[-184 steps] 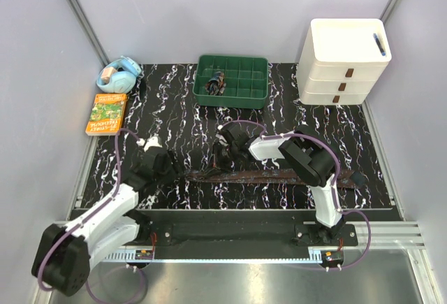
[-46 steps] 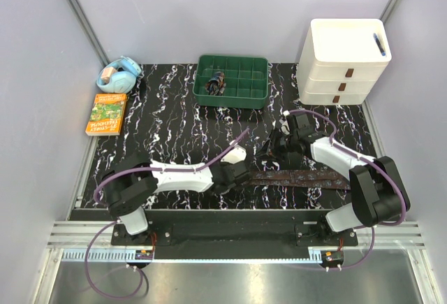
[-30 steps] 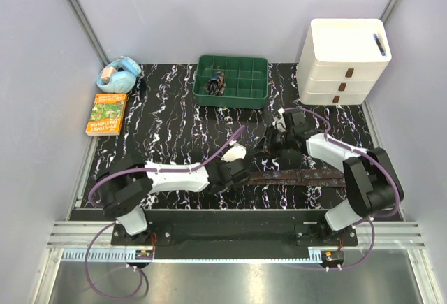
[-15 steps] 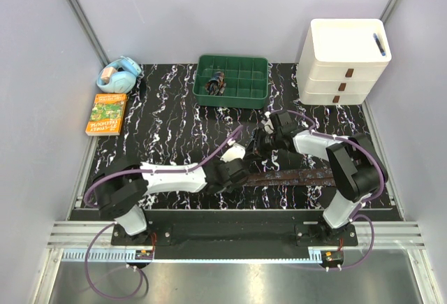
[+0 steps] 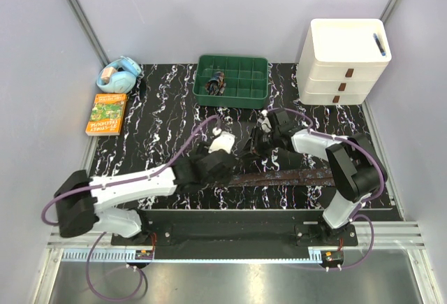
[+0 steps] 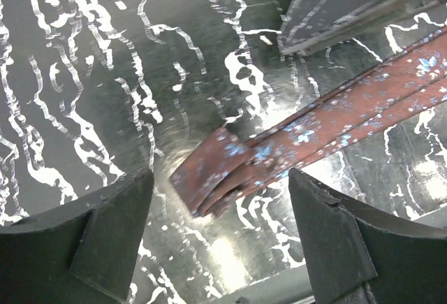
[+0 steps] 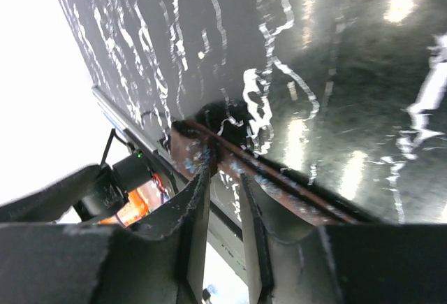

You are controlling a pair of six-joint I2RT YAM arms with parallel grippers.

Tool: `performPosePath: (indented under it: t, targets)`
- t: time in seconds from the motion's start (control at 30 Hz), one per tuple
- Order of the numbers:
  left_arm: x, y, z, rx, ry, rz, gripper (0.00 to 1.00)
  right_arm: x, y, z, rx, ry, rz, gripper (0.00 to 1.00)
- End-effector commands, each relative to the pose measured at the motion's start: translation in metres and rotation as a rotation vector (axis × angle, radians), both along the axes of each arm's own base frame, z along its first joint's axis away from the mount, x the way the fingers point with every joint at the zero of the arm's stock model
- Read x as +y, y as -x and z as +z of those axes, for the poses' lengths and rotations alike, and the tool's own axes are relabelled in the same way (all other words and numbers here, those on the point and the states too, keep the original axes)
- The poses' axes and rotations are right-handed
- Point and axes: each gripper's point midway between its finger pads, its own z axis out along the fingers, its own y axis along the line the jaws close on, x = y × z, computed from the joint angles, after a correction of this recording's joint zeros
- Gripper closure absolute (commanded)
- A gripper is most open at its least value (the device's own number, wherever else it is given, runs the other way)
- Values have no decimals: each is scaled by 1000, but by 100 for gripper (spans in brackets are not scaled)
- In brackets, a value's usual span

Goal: Roll the ties
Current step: Roll the tie at the center of the board.

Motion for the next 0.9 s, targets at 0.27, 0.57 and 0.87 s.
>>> performPosePath:
  t: [0.27,0.57,0.87]
  targets:
    - [52,-4,6,54,372,162,16,44,17,10,6,-68,163,49]
    - [53,11,-22,160,573,176,40,63,17,-9,32,-50,214,41]
    - [39,30,-41,283,598,127,100,71,-6,-43,52,40,255,53]
